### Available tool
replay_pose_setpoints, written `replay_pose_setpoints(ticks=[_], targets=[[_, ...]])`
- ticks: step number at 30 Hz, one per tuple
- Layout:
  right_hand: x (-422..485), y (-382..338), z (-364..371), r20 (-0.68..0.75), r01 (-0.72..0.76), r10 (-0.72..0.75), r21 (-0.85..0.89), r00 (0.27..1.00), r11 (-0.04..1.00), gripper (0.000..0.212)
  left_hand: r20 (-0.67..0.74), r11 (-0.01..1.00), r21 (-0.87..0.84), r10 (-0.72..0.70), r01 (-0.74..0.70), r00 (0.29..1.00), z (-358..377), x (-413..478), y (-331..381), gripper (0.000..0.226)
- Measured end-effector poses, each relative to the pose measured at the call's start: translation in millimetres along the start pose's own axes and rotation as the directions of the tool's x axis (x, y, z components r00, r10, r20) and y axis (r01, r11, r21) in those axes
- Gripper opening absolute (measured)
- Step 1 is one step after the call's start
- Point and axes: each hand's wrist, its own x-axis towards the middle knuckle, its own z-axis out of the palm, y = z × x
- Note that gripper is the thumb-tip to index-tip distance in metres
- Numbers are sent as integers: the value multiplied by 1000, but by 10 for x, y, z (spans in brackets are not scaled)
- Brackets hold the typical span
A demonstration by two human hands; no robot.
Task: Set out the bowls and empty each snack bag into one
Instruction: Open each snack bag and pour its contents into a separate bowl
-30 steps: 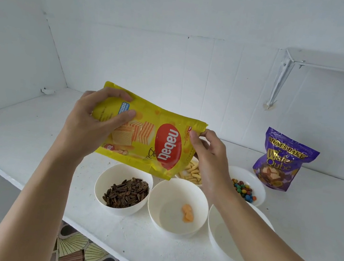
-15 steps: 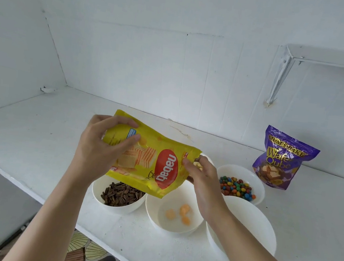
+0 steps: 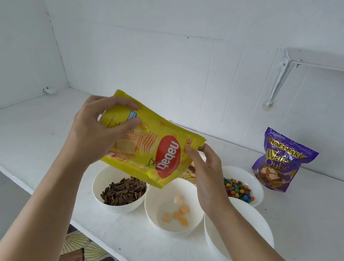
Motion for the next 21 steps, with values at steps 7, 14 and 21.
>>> replay_pose_setpoints(ticks=[7, 14, 21], targets=[[0, -265, 42, 34, 113, -114, 28, 993, 993, 19, 22, 1000, 0, -3, 3, 1000, -117, 154, 195, 23], [-58, -59, 26, -35, 91, -94, -58, 995, 994, 20, 43, 994, -27, -107, 108, 993, -35, 24, -55, 23], [-97, 73, 9, -63, 87, -88, -19, 994, 996, 38, 75, 972, -79, -216, 222, 974, 18, -98, -248, 20]])
